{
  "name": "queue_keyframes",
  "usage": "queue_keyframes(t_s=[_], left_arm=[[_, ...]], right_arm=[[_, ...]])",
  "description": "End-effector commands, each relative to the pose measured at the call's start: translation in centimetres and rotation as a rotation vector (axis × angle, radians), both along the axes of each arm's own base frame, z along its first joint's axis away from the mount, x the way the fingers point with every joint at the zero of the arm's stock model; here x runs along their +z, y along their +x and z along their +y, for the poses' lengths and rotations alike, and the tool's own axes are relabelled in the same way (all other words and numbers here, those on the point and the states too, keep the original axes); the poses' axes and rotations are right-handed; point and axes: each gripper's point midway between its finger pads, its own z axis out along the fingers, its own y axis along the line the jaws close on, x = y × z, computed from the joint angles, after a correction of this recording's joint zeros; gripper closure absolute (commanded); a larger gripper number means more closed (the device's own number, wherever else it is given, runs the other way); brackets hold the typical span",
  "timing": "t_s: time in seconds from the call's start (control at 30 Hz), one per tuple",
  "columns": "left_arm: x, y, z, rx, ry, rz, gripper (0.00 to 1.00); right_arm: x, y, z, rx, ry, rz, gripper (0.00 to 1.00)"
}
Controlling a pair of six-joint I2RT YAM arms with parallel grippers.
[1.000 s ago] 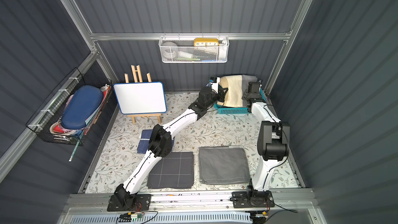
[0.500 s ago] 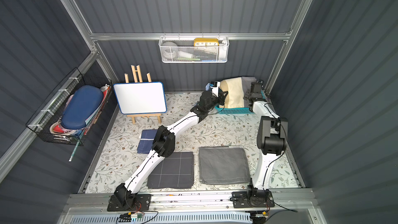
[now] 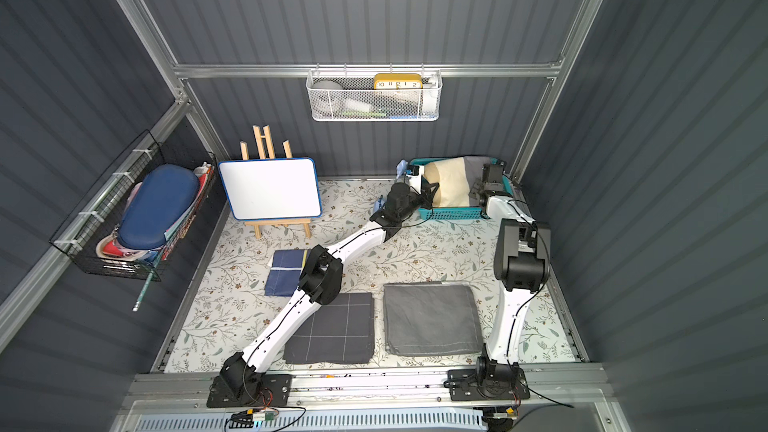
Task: Put the folded pillowcase in the basket
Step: Place the pillowcase in the basket.
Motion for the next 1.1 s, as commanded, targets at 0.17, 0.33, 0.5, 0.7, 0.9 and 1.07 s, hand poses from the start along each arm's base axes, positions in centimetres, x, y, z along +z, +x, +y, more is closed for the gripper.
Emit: queue_keyframes(t_s=[0.17, 0.33, 0.5, 0.7, 0.9, 1.07], left_arm=[[0.3, 0.7, 0.5, -0.001, -0.024, -0.033, 0.72], [1.2, 0.5, 0.5, -0.006, -0.027, -0.043, 0.56], [3.2, -0.1, 0.5, -0.008, -0.033, -0.073, 0.48], [5.5, -1.2, 0.2, 0.006, -0.027, -0.118, 0.33], [7.7, -1.7, 0.5, 0.039, -0.034, -0.139, 0.24], [10.1, -2.0, 1.0, 0.069, -0.045, -0.167, 0.22]], right_arm=[[-0.7, -0.8, -0.5, -0.015, 0.005, 0.023, 1.00], [-0.3, -0.9, -0.4, -0.014, 0.008, 0.017, 1.00], [0.4, 0.0, -0.5, -0.002, -0.007, 0.016, 1.00], [-0.8, 1.4, -0.5, 0.025, -0.020, 0.061, 1.00], [-2.2, 1.4, -0.4, 0.035, -0.006, 0.101, 1.00], [-2.7, 0.7, -0.2, 0.022, 0.015, 0.132, 1.00]])
